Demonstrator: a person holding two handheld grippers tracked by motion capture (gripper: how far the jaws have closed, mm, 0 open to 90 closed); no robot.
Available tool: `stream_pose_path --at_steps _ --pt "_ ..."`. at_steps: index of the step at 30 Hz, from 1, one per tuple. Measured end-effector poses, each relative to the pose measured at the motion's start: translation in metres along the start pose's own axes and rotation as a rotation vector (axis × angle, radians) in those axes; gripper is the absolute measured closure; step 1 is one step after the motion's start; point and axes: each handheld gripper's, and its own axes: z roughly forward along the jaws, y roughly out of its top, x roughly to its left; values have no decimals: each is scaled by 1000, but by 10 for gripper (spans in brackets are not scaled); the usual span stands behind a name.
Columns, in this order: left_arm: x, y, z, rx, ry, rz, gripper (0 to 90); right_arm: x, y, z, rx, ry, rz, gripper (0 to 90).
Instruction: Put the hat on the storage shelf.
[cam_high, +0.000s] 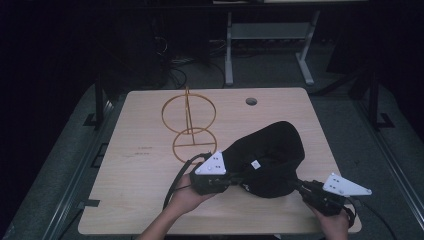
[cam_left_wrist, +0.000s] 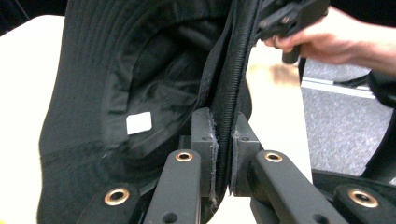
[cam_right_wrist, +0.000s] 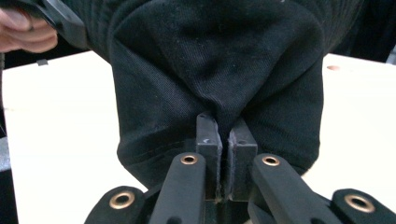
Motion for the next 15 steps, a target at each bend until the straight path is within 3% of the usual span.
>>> stream_pose_path --at_steps 7,9,15 --pt "0 -2 -9 7 36 4 795 6 17 -5 -29 25 -5 876" --pt "-2 -3 -11 13 53 13 740 7 24 -8 -38 27 -5 878" --pt "-2 -9 -24 2 88 -17 583 8 48 -15 -54 31 -6 879"
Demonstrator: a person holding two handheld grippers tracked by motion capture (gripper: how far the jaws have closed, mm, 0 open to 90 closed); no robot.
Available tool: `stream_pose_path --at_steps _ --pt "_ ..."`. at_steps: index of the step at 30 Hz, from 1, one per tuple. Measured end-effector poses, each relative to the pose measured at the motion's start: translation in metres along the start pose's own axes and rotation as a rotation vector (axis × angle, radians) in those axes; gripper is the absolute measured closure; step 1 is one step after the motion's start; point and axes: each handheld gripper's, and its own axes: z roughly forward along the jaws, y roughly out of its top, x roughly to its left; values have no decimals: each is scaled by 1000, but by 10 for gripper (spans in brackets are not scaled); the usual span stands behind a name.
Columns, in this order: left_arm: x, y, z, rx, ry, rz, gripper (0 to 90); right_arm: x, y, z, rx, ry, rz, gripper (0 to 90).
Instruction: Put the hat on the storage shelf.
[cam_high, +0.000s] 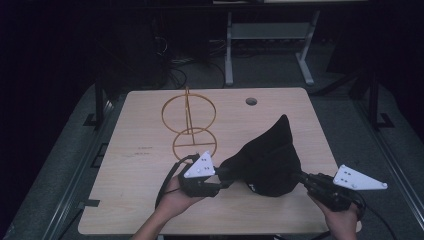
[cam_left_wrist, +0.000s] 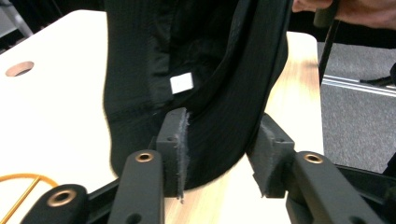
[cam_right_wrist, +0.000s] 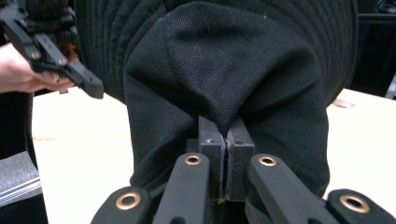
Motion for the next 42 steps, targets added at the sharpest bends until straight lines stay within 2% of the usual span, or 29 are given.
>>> stream_pose_path --at_steps 1,2,5,6,9,14,16,19,20,22,29,32,42 --pt "0 -2 -3 -1 6 1 583 0 0 0 0 0 0 879" --pt "1 -6 -8 -4 15 -7 548 1 9 -1 5 1 3 879" --pt "1 -10 -13 -6 32 -11 514 1 18 -2 4 4 2 880" --pt "2 -13 -16 -6 36 -12 504 1 27 -2 5 7 2 880" --pt "2 -22 -24 -7 59 -24 496 1 34 -2 4 6 -6 880" --pt "6 -44 -37 3 91 -59 466 -2 55 -1 -2 10 -10 880" --pt "7 -48 -39 5 96 -68 457 -3 58 0 -4 10 -12 880" --pt "9 -57 -45 -8 112 -101 457 -4 69 4 -7 13 -23 880" --pt "11 -63 -50 0 119 -99 457 -3 77 6 -2 15 -19 880" --pt "13 -66 -53 8 129 -98 454 -5 84 10 -8 16 -32 880" --pt "15 -74 -57 -4 142 -114 431 -6 102 21 -5 31 -20 880" --pt "16 -78 -58 8 144 -117 419 -6 109 25 2 39 -23 879" --pt "18 -84 -61 1 155 -134 397 -8 127 42 0 61 -14 879"
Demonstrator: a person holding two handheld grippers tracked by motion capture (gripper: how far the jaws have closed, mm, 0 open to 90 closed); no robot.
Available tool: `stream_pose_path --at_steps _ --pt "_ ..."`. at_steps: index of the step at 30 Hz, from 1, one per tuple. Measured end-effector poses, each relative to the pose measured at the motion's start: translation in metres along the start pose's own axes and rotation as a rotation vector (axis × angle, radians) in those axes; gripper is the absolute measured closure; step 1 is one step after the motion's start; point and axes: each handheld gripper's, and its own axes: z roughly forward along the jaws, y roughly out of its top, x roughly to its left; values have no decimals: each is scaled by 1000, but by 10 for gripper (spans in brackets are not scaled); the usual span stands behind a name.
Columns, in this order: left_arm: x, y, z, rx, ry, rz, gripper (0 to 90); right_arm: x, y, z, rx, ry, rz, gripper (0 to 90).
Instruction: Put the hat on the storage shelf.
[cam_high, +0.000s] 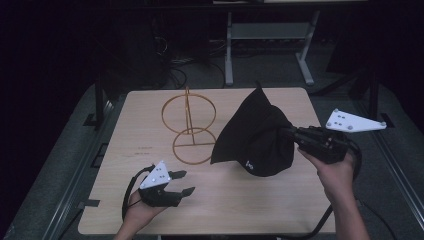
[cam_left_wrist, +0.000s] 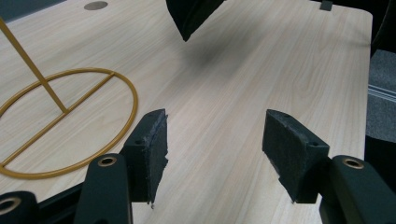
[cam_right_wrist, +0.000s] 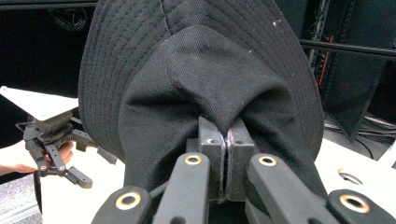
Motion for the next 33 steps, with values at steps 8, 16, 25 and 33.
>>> stream_pose_path --at_steps 8,16,25,33 --pt "3 -3 0 11 7 1 384 -1 15 10 15 12 -16 879" --pt "2 -5 1 18 5 6 384 -1 29 19 19 15 -27 879" --pt "4 -6 -1 20 11 8 383 0 47 33 27 23 -45 879" --pt "6 -7 -2 19 20 2 375 3 66 53 39 39 -61 878"
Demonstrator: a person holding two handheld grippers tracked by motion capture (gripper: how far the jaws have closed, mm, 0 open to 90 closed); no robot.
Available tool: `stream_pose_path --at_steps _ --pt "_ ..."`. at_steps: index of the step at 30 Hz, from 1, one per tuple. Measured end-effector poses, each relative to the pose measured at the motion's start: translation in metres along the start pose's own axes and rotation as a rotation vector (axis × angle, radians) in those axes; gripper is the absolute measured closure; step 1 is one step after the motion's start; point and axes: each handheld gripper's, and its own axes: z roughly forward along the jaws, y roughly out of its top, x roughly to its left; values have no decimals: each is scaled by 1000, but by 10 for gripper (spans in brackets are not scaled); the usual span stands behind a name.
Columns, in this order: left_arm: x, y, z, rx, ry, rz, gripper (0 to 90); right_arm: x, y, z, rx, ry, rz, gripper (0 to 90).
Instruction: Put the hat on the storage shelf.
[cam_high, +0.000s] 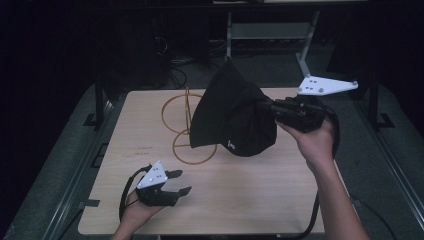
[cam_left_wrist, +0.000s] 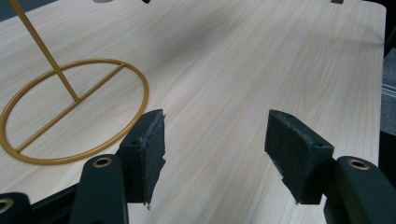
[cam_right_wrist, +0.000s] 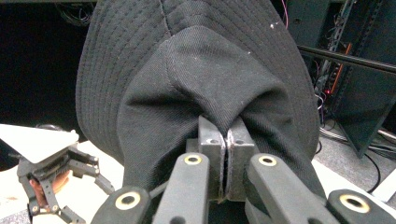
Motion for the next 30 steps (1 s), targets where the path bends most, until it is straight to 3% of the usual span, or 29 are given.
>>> stream_pose_path --at_steps 17,30 --pt "0 -1 2 -2 -9 -10 377 2 43 32 45 29 -41 876" --pt "0 -1 5 22 -15 17 377 -1 70 64 98 56 -60 874"
